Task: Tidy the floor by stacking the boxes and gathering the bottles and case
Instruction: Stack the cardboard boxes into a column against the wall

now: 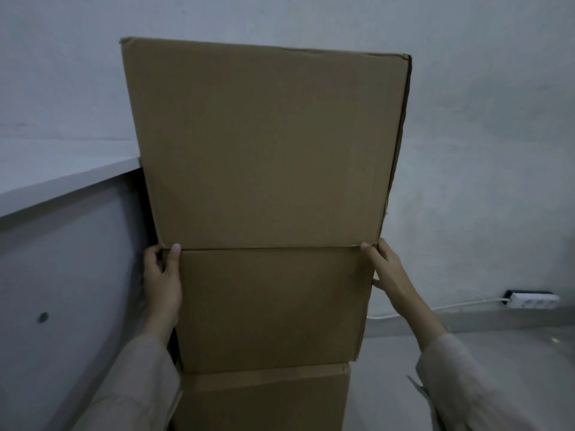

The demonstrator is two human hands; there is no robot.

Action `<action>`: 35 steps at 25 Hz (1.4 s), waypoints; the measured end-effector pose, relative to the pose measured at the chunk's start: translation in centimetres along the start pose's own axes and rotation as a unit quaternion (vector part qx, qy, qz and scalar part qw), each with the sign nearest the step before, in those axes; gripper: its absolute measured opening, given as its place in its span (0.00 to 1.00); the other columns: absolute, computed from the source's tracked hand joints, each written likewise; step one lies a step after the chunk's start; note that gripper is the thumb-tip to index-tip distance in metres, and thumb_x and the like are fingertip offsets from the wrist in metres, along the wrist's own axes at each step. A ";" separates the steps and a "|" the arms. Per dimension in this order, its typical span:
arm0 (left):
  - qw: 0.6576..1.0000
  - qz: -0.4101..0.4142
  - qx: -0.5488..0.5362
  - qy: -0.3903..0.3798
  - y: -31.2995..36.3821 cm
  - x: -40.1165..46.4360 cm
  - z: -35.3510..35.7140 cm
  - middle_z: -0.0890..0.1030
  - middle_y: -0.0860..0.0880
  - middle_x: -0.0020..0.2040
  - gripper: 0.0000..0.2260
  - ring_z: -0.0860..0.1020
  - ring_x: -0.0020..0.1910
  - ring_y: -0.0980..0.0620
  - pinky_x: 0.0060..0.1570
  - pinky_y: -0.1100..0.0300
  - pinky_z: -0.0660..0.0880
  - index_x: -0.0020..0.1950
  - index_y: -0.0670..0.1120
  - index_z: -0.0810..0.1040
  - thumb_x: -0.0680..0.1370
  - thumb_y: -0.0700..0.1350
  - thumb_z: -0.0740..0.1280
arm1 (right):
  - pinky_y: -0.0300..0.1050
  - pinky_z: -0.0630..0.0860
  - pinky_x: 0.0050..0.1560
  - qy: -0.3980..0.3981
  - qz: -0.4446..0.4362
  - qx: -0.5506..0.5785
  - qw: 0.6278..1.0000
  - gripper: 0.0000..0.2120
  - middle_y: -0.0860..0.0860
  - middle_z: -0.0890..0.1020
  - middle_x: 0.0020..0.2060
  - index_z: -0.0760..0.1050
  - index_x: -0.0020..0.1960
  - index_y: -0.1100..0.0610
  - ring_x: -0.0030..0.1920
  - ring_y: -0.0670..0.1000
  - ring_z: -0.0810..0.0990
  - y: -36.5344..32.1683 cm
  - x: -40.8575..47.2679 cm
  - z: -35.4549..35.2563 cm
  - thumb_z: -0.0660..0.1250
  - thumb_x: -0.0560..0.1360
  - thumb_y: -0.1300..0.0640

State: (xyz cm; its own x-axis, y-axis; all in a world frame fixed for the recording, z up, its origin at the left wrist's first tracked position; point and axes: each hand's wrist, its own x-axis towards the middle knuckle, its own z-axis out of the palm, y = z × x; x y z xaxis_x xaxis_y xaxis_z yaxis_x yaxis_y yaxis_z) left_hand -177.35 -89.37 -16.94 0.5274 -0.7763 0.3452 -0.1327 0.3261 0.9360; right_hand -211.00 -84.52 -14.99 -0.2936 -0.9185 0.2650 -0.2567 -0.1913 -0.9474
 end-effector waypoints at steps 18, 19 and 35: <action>0.964 -0.150 0.180 -0.127 -19.0 -11.1 -4.4 0.55 0.45 0.76 0.34 0.59 0.74 0.46 0.73 0.52 0.56 0.75 0.46 0.59 0.72 0.42 0.70 | 0.51 0.65 0.69 -0.119 0.122 -0.011 0.985 0.35 0.50 0.67 0.65 0.52 0.70 0.52 0.68 0.52 0.65 22.4 -8.3 3.6 0.68 0.72 0.64; 0.964 -0.146 0.181 -0.130 -19.1 -11.0 -4.5 0.55 0.45 0.75 0.34 0.60 0.73 0.46 0.72 0.53 0.57 0.74 0.46 0.59 0.72 0.41 0.71 | 0.51 0.67 0.68 -0.115 0.119 -0.001 0.986 0.34 0.51 0.68 0.65 0.54 0.70 0.52 0.68 0.52 0.67 22.9 -8.5 3.8 0.69 0.71 0.65; 0.969 -0.135 0.103 -0.177 -21.0 -10.7 -2.7 0.68 0.46 0.66 0.31 0.69 0.61 0.49 0.62 0.54 0.67 0.67 0.45 0.57 0.72 0.38 0.70 | 0.30 0.73 0.47 0.052 0.025 -0.057 0.997 0.09 0.37 0.74 0.49 0.64 0.54 0.54 0.54 0.49 0.76 24.0 -9.1 4.2 0.61 0.77 0.63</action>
State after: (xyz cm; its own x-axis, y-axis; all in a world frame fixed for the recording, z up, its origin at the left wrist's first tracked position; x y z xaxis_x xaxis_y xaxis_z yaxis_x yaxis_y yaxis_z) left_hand -177.94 -86.49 -40.43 0.2504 -0.9667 0.0531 -0.2133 -0.0016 0.9770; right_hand -210.55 -82.17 -40.86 -0.4000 -0.8842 0.2414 -0.3402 -0.1013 -0.9349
